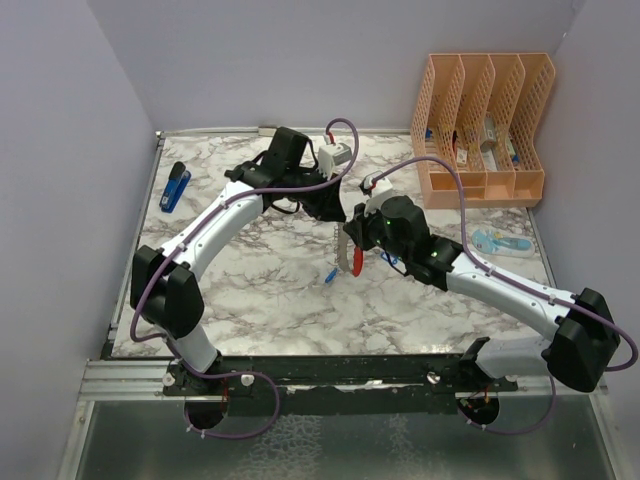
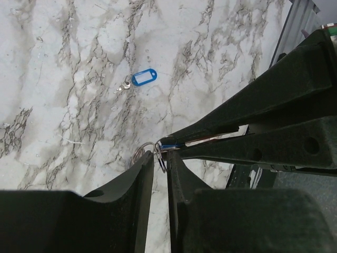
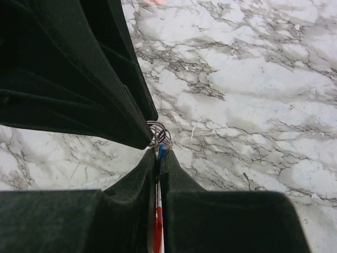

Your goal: Put the keys on the keyring

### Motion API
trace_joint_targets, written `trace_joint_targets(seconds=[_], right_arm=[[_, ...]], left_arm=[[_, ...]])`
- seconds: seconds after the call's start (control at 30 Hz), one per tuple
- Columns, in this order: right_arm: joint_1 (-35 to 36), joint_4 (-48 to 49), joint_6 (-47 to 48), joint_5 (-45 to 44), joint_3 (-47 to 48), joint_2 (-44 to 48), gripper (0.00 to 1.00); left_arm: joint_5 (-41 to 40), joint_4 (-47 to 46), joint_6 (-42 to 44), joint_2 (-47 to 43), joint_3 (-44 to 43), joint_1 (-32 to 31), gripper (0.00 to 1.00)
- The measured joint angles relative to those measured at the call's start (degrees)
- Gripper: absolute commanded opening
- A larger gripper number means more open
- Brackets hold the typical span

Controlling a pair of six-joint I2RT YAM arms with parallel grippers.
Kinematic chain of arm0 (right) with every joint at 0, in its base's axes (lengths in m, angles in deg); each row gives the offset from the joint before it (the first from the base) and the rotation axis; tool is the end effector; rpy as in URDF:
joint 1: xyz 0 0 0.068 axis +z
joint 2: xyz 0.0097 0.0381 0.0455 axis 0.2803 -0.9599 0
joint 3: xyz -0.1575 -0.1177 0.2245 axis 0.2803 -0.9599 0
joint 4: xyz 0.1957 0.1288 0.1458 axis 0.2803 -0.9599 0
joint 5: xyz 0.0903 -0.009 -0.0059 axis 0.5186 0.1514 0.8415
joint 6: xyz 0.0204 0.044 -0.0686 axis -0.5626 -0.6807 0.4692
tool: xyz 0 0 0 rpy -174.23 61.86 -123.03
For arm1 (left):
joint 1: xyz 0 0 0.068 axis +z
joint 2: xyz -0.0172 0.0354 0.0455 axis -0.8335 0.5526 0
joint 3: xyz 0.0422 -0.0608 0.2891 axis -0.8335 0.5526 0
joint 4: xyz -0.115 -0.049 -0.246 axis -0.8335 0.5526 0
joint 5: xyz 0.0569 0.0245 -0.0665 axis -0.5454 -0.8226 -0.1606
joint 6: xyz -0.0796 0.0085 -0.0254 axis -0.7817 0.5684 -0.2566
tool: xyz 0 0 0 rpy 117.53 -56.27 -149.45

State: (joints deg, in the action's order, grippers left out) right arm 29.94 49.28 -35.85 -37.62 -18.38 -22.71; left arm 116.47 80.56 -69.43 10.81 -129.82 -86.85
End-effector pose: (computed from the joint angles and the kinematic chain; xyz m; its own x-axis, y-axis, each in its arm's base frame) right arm 0.2392 0.2348 0.2935 -0.4411 -0.0869 -0.8933 -0.5320 0.8269 0.1822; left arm 0.3277 -0.2488 0.3438 -0.5875 0.3371 -0.7356 0.7967 0.4003 -0.4528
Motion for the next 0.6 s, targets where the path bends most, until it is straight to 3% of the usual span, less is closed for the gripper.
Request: trace_joint_targets(seconds=[0.17, 0.6], right_arm=[[0.0, -0.2, 0.1, 0.1, 0.0, 0.0, 0.01], [-0.2, -0.3, -1.0, 0.0, 0.0, 0.0, 0.01]], left_arm=[[0.0, 0.0, 0.3, 0.3, 0.0, 0.0, 0.00], [-2.4, -3.2, -3.8, 0.1, 1.5, 0.0, 0.00]])
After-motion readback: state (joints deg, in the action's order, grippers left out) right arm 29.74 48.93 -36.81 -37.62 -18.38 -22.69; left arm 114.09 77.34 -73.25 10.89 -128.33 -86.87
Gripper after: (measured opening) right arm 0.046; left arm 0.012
